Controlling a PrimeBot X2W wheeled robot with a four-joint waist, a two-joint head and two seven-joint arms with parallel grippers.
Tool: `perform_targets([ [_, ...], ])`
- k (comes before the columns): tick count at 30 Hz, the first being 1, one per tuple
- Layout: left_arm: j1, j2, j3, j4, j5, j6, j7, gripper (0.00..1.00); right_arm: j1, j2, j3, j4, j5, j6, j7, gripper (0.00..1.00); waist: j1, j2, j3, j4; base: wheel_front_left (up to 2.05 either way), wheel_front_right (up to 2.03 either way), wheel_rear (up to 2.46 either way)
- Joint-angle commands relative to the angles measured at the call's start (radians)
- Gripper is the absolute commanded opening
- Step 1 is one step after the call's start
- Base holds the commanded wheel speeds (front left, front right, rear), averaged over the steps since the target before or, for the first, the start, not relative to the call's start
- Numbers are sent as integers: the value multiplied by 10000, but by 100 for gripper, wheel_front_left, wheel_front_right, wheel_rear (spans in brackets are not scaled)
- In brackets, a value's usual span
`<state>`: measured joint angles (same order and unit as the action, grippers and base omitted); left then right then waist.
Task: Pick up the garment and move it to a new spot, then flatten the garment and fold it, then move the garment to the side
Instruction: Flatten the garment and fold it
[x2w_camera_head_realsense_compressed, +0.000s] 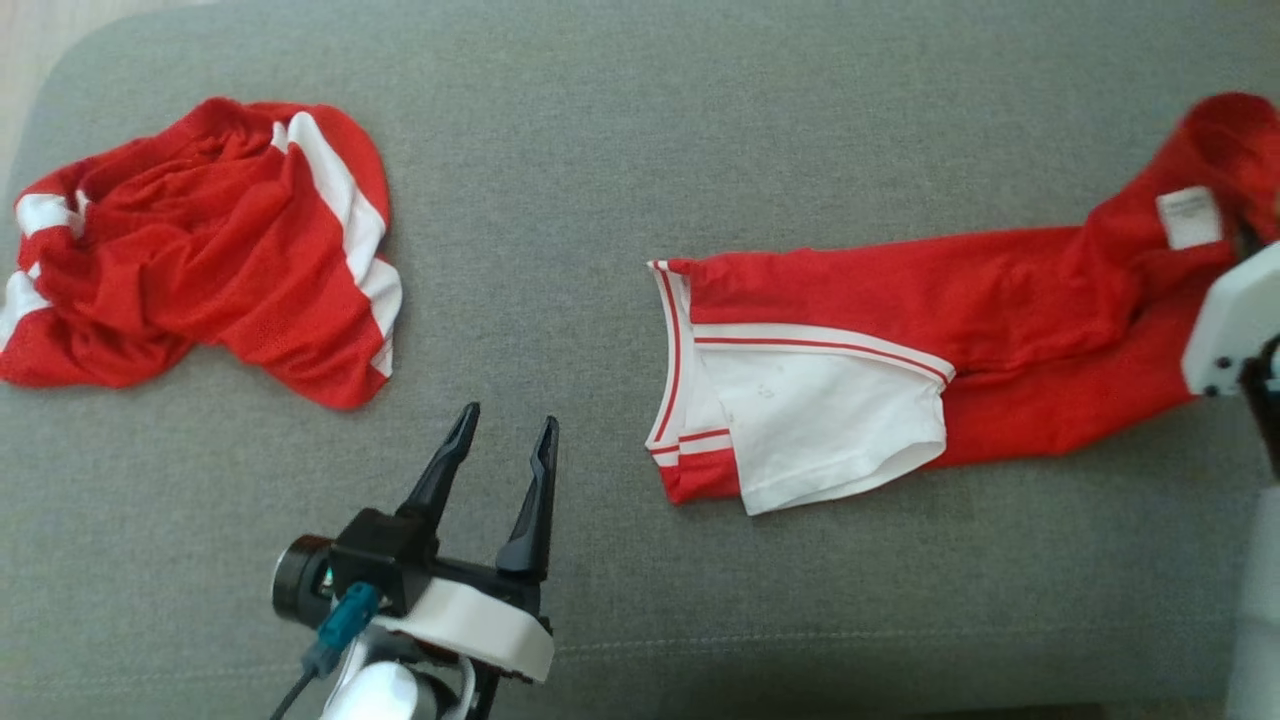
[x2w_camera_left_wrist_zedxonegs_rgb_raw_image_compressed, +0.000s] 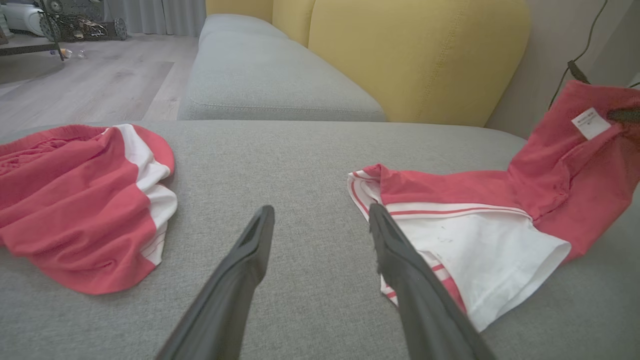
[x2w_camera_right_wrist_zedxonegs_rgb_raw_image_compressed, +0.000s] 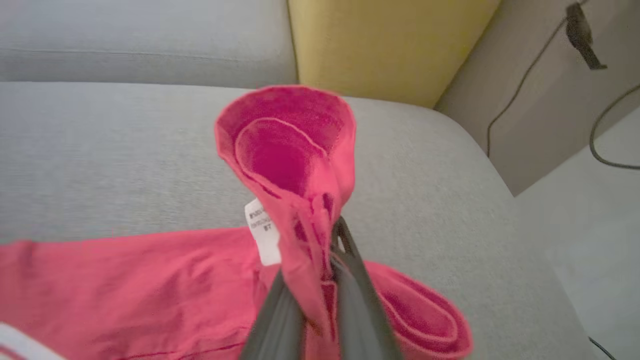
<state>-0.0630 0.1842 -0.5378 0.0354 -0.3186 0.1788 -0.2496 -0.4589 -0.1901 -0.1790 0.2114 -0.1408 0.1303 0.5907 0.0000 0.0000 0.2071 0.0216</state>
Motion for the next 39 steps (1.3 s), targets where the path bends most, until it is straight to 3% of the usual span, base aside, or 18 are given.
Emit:
perform_targets([
  [1, -239, -10, 370, -248, 72, -86, -122, 100, 7, 97, 432, -755, 123, 4, 122, 0, 0, 0, -47, 60, 0, 0, 0],
  [10, -242, -111, 390, -94, 191, -366, -122, 100, 688, 971, 2032, -2157, 637, 4, 573, 0, 0, 0, -139, 500, 0, 0, 0],
  [16, -271, -297, 329, 38, 258, -553, -122, 100, 699, 1332, 2974, -1602, 922, 4, 622, 0, 0, 0, -185, 971, 0, 0, 0],
  [27, -200, -598, 399, 275, 353, -841, -122, 100, 688, 1396, 4203, -569, 1572, 4, 421, 0, 0, 0, -214, 1735, 0, 0, 0],
  [28, -183, -627, 410, 305, 367, -857, -122, 100, 728, 1396, 4293, -501, 1619, 4, 397, 21, 0, 0, -224, 1764, 0, 0, 0],
  [29, -164, -653, 419, 333, 380, -875, -122, 100, 775, 1396, 4390, -443, 1681, 4, 389, 79, 0, 0, -234, 1784, 0, 0, 0],
  [30, -146, -678, 432, 358, 393, -891, -122, 100, 822, 1397, 4446, -418, 1738, 4, 360, 100, 0, 0, -244, 1796, 0, 0, 0],
  [34, -72, -746, 504, 446, 437, -962, -122, 100, 1132, 1397, 4755, -767, 2156, 4, 171, 100, 0, 0, -344, 1789, 0, 0, 0],
  [39, 103, -752, 702, 429, 516, -951, -122, 100, 1793, 1398, 4429, -2386, 2114, 4, -92, 100, 0, 0, -576, 1530, 0, 0, 0],
])
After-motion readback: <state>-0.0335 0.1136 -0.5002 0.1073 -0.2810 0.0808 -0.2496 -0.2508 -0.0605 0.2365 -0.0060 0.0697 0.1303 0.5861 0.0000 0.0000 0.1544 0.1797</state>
